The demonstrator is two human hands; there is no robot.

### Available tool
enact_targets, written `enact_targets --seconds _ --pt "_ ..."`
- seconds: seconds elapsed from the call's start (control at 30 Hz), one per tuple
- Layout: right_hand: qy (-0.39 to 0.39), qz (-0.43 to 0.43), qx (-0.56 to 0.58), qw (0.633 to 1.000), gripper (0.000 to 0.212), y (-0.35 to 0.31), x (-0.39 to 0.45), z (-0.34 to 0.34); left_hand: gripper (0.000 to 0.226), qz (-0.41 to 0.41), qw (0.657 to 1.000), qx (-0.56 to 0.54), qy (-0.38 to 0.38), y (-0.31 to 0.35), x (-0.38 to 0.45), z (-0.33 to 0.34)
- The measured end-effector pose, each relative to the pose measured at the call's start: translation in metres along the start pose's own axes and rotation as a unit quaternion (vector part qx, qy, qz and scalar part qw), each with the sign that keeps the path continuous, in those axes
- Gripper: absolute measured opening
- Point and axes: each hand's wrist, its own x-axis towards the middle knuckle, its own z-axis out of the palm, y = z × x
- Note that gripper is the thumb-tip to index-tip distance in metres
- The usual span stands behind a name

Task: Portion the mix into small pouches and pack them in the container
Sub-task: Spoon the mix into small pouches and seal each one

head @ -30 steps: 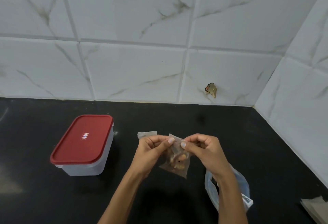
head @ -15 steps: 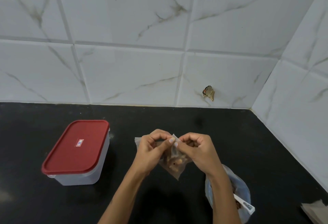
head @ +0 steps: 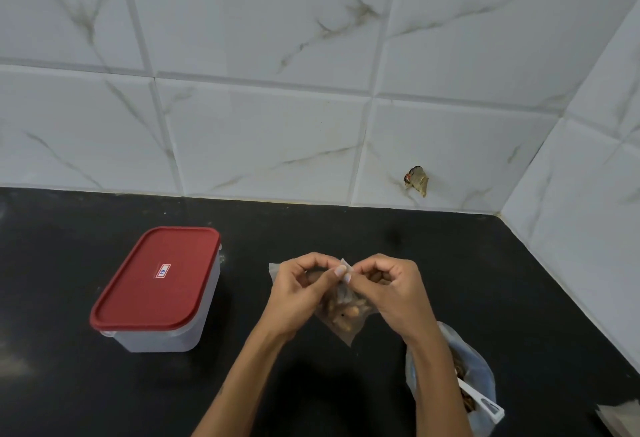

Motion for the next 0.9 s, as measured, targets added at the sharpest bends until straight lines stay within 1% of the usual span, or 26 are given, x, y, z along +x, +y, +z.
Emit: enact_targets --seconds 0.1,0.17,0.23,0.37,0.5,0.6,0.67,0.77,0.83,0.9 --pt "-0.013 0.024 0.023 0.999 0.004 0.000 0.000 -0.002 0.019 0.000 1.000 0.008 0.011 -0.001 0.001 -0.001" --pt "-0.027 0.032 0.021 0.999 0.005 0.000 0.001 -0.004 0.023 -0.003 1.000 0.013 0.025 -0.002 0.002 -0.003" --pt "-0.039 0.035 0.016 0.998 0.004 0.000 0.002 -0.005 0.021 -0.012 0.999 0.014 0.033 -0.002 0.002 -0.004" --pt "-0.023 0.029 -0.003 0.999 0.012 0.000 0.003 -0.002 0.020 -0.026 0.999 0.004 0.042 -0.003 0.002 -0.003" --pt "-0.022 0.022 -0.016 0.999 0.011 -0.003 0.001 -0.001 0.032 -0.037 0.999 -0.024 0.009 -0.003 0.003 -0.005" --pt "-0.025 0.017 -0.014 0.999 0.009 -0.006 0.000 -0.001 0.027 -0.031 0.999 -0.021 -0.009 -0.002 0.002 -0.005" --pt "-0.011 0.012 -0.021 1.000 0.008 -0.004 0.000 0.000 0.022 -0.022 1.000 -0.010 -0.016 -0.002 0.003 -0.008" --pt "-0.013 0.014 -0.029 0.999 0.004 -0.001 0.000 -0.001 0.015 -0.006 1.000 0.007 -0.007 -0.004 0.004 -0.010" --pt "-0.018 0.030 -0.032 0.999 0.002 0.001 0.000 -0.003 0.015 -0.004 1.000 0.004 0.002 -0.005 0.003 -0.011" --pt "-0.022 0.044 -0.025 0.998 0.006 0.001 0.000 -0.005 0.018 -0.006 1.000 -0.002 0.012 -0.007 0.002 -0.012"
